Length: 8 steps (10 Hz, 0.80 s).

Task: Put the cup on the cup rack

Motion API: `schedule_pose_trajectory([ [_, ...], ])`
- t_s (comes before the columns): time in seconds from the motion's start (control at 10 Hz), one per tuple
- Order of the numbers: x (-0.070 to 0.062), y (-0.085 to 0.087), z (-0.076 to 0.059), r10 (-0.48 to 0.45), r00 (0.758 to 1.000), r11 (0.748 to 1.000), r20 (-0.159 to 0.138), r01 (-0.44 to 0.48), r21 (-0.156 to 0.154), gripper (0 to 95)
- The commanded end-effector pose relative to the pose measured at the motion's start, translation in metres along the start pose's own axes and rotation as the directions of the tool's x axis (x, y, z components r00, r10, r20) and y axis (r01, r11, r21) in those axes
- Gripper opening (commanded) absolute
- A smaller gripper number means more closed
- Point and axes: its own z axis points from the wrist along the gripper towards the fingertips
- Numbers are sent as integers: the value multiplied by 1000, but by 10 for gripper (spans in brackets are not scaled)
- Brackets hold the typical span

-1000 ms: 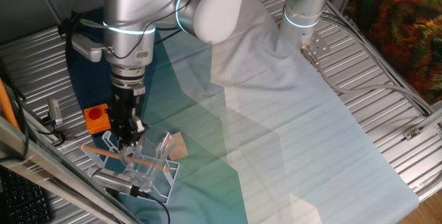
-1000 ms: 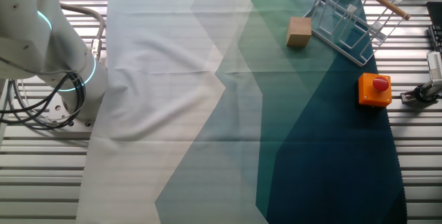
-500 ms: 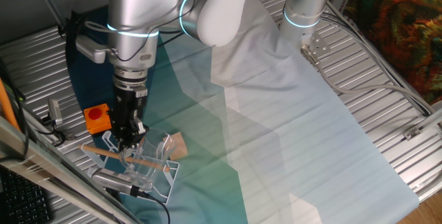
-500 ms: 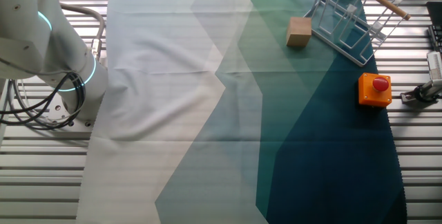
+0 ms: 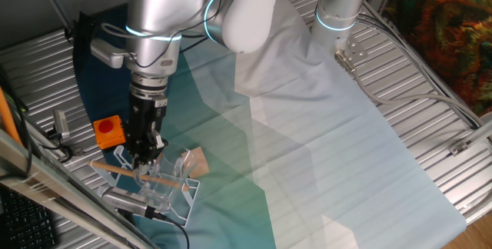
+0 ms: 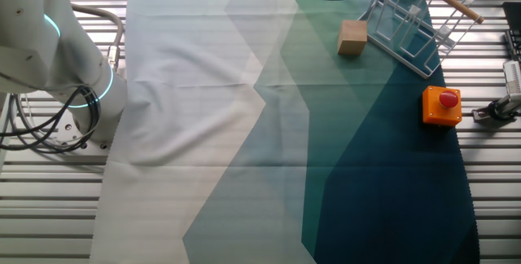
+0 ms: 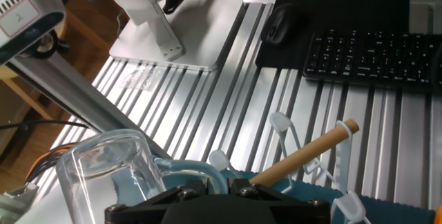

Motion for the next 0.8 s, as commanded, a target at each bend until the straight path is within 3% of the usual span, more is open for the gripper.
schedule_pose_trajectory([
  [0.1,-1,1,1,-10,1000,1000,11,10,-4,0],
  [0.3,-1,1,2,-12,999,1000,36,12,-14,0],
  [0.8,-1,1,5,-15,999,1000,43,15,-18,0],
])
